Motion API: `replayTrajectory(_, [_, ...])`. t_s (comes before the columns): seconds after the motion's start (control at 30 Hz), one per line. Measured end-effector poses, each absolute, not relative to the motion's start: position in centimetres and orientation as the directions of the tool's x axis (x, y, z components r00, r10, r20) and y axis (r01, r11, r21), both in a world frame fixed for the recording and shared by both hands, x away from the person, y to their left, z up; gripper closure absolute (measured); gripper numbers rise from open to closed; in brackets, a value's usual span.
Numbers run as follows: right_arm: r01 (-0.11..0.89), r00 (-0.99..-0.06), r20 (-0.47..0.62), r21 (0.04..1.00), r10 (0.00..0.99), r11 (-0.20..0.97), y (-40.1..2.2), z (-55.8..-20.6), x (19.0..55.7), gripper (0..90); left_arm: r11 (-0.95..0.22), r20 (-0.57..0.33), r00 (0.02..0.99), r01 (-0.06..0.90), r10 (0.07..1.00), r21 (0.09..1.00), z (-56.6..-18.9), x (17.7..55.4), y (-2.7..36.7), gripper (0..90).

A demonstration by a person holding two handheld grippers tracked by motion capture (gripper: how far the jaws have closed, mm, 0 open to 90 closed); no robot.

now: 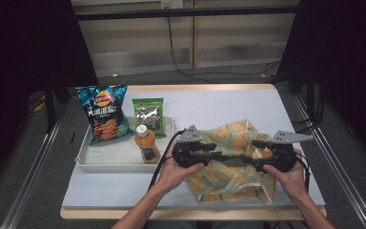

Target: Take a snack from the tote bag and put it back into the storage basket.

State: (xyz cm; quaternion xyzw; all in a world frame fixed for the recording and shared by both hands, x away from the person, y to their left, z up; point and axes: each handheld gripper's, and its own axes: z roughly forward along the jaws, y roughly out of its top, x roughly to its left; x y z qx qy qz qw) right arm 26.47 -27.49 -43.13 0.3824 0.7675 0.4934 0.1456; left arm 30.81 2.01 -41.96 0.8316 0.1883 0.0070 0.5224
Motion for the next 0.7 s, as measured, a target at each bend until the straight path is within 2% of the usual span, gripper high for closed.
replayTrajectory(0.17, [0.473, -0.648, 0.146, 0.846, 0.748, 0.245, -27.4, -44.2, 27.0, 26.9, -0.496, -0.168, 0.937, 0.308, 0.307, 0.812, -44.4, 31.0, 1.9, 68.6])
replayTrajectory(0.3, [0.479, -0.639, 0.135, 0.84, 0.757, 0.254, -27.3, -44.6, 27.4, 29.8, -0.543, -0.166, 0.944, 0.302, 0.285, 0.783, -45.0, 30.9, 2.3, 68.1])
replayTrajectory(0.4, [0.481, -0.634, 0.131, 0.838, 0.762, 0.256, -27.2, -44.8, 27.6, 30.6, -0.584, -0.183, 0.943, 0.317, 0.279, 0.747, -45.4, 31.0, 2.4, 61.1])
replayTrajectory(0.43, [0.485, -0.632, 0.141, 0.839, 0.762, 0.247, -27.2, -44.8, 27.6, 30.8, -0.585, -0.193, 0.942, 0.323, 0.275, 0.744, -45.7, 31.0, 2.4, 54.6])
replayTrajectory(0.57, [0.478, -0.627, 0.124, 0.84, 0.769, 0.255, -27.1, -44.8, 27.6, 33.9, -0.606, -0.179, 0.941, 0.324, 0.289, 0.727, -46.1, 31.2, 2.2, 51.4])
replayTrajectory(0.7, [0.472, -0.625, 0.111, 0.843, 0.773, 0.26, -27.2, -44.8, 27.7, 47.4, -0.597, -0.171, 0.935, 0.333, 0.311, 0.73, -46.6, 31.9, 1.7, 47.7])
